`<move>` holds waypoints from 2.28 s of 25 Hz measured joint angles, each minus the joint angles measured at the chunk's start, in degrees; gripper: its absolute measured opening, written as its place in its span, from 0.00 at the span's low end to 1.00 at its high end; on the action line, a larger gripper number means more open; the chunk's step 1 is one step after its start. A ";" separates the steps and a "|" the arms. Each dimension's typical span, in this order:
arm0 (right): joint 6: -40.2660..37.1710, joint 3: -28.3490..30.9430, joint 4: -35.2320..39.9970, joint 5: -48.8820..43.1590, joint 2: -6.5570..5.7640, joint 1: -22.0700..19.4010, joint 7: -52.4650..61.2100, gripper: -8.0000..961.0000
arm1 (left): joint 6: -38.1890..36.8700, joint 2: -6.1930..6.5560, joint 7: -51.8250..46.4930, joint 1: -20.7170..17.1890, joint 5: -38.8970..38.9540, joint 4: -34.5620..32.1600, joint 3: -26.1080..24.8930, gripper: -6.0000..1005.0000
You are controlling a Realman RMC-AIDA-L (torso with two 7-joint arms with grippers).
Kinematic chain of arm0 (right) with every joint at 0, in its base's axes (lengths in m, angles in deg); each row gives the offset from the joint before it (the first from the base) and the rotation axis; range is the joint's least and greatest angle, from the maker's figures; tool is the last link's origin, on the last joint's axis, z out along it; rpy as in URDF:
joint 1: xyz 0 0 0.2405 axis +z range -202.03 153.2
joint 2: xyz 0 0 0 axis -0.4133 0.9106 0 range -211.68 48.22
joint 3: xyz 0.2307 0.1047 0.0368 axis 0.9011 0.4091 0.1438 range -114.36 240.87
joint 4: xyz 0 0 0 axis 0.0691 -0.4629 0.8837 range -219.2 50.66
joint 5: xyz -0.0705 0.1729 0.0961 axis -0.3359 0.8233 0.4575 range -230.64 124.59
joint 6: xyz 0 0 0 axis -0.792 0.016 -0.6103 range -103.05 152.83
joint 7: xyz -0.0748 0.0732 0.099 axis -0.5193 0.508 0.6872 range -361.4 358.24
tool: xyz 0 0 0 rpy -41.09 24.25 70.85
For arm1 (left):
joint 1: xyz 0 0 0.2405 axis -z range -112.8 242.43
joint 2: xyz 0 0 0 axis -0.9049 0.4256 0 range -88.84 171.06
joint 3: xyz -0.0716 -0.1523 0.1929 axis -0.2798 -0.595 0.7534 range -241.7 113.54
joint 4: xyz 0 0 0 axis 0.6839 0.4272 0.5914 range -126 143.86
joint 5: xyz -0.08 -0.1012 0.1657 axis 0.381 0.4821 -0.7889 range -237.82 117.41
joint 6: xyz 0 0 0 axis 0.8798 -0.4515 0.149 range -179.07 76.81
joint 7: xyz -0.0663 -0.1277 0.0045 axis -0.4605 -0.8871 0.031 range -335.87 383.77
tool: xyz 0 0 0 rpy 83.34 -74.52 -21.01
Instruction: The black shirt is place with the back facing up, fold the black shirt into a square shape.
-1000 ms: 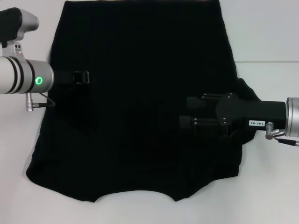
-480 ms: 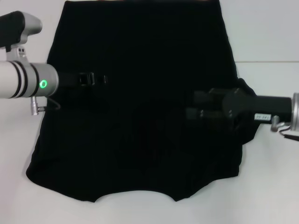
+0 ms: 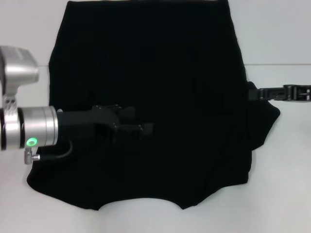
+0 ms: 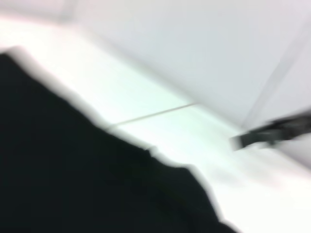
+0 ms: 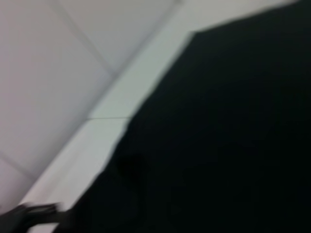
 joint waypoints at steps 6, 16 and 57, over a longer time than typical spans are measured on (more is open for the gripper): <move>1.13 0.08 0.33 -6.72 -2.55 0.45 12.67 0.74 | -6.42 -1.65 21.67 -4.45 7.72 2.01 0.28 0.86; 4.43 -0.01 1.82 -19.78 -3.13 0.90 23.72 0.74 | -7.86 -1.26 29.66 -4.92 7.23 3.92 4.69 0.86; 21.58 -4.28 -8.44 -21.52 1.78 6.07 23.84 0.69 | -5.67 -1.19 31.00 -4.45 7.17 5.00 5.11 0.86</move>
